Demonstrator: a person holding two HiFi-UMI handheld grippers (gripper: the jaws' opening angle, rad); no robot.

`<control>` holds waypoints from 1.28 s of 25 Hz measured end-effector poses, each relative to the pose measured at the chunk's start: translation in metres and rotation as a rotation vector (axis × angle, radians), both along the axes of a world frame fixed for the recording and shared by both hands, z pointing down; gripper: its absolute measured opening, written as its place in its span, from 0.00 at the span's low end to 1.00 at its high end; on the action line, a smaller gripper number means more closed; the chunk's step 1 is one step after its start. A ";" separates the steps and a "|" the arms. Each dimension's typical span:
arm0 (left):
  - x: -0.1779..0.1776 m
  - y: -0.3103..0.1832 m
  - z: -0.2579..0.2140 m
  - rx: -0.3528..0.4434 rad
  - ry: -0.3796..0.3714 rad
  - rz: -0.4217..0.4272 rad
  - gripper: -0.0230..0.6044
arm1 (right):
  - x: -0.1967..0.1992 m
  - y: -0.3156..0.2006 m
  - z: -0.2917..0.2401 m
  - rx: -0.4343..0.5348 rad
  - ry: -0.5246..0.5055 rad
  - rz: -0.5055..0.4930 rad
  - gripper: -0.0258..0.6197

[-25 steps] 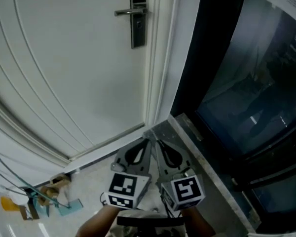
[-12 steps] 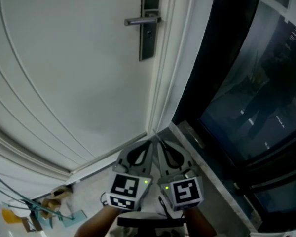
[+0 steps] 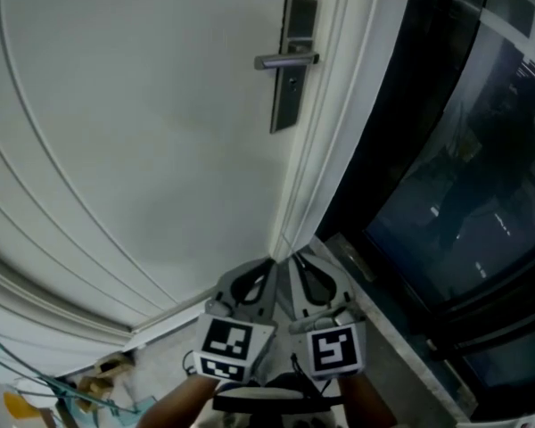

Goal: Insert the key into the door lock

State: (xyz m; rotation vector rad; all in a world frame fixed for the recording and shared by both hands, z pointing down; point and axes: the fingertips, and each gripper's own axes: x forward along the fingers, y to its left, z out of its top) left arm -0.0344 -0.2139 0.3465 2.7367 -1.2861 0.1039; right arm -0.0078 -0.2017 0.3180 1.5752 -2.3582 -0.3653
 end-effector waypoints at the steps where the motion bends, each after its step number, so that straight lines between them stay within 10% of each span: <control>1: -0.001 -0.003 -0.001 0.003 0.002 0.002 0.05 | -0.001 -0.003 -0.002 0.011 0.023 0.003 0.07; 32: 0.050 -0.112 -0.048 0.069 0.020 -0.081 0.05 | 0.049 -0.143 -0.064 0.299 0.618 -0.088 0.07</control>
